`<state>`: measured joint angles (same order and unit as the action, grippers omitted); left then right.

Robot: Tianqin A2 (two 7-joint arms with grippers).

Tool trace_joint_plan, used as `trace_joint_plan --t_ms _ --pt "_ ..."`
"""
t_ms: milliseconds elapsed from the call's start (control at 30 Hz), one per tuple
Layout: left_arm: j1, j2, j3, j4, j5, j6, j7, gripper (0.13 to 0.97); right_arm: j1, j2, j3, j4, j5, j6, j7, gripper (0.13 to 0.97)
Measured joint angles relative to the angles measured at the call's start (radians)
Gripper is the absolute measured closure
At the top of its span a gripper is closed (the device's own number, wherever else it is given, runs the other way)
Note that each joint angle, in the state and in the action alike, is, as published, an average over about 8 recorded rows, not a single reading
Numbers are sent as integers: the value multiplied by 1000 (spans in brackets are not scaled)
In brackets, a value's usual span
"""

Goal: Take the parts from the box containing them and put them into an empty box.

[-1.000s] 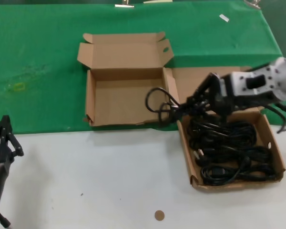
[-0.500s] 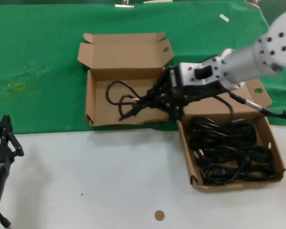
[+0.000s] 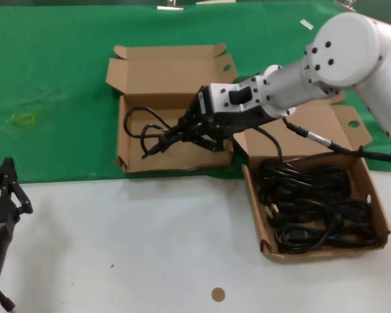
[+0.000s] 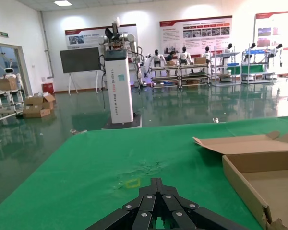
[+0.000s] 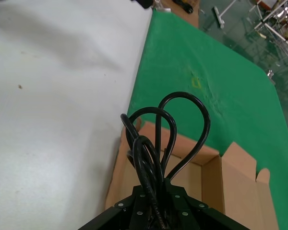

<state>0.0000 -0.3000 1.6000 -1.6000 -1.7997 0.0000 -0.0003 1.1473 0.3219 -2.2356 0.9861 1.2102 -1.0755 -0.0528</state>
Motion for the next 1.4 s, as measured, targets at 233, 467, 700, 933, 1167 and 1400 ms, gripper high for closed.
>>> trace_joint_plan --t_ms 233,467,700,933,1167,1400 --pt "0 0 0 0 0 0 0 953 32 -44 -3 -109 -7 38 -35 907" --pt "0 0 0 0 0 0 0 953 57 -68 1 -179 -7 65 -62 898" --pt "0 0 0 0 0 0 0 953 65 -82 4 -204 -3 84 -80 839" --pt "0 0 0 0 0 0 0 953 67 -89 6 -210 2 93 -90 800" --pt "0 0 0 0 0 0 0 953 63 -86 10 -200 7 93 -88 670" --pt "0 0 0 0 0 0 0 946 52 -84 16 -190 13 101 -86 509"
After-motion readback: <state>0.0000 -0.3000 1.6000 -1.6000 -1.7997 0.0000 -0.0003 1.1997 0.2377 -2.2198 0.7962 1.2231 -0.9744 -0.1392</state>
